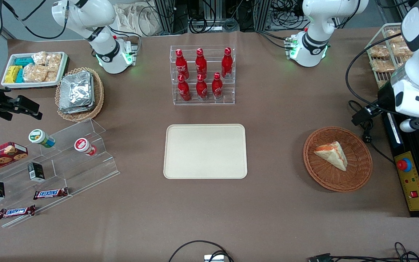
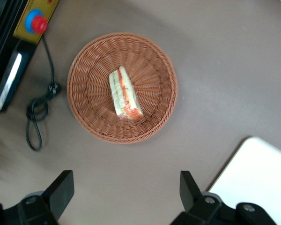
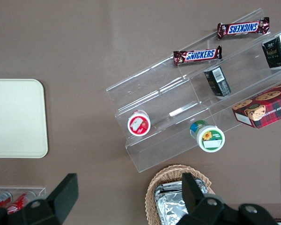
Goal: Place sandwich from basket to tray
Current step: 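Move the left gripper over the sandwich in the wicker basket, then lower the open left gripper around the wrapped sandwich and close it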
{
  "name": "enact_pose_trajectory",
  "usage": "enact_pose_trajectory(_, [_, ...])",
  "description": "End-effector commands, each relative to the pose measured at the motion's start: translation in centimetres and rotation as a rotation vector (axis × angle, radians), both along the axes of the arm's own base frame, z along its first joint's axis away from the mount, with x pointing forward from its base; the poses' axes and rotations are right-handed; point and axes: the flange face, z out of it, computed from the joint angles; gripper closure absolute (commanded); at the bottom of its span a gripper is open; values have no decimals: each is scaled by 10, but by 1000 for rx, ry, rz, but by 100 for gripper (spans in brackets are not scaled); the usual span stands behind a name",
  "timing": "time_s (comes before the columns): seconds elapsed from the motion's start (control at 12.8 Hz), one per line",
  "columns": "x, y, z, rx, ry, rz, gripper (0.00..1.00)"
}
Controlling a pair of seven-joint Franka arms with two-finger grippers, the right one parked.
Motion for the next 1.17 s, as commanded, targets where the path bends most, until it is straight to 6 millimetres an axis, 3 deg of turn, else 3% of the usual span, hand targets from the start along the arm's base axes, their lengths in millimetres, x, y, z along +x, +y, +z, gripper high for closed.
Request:
enact_pose_trajectory(0.0, [10,0,-20,5,19,96,0])
enact_pose_trajectory(0.23, [29,6,-57,6,40,155,0])
enact_pose_trajectory(0.47, [41,19,-115,6,44,212,0])
enact_pose_trajectory(0.78, [38,32,-192,3,8,285,0])
enact_pose_trajectory(1.09, [26,29,-239,6,20,366,0])
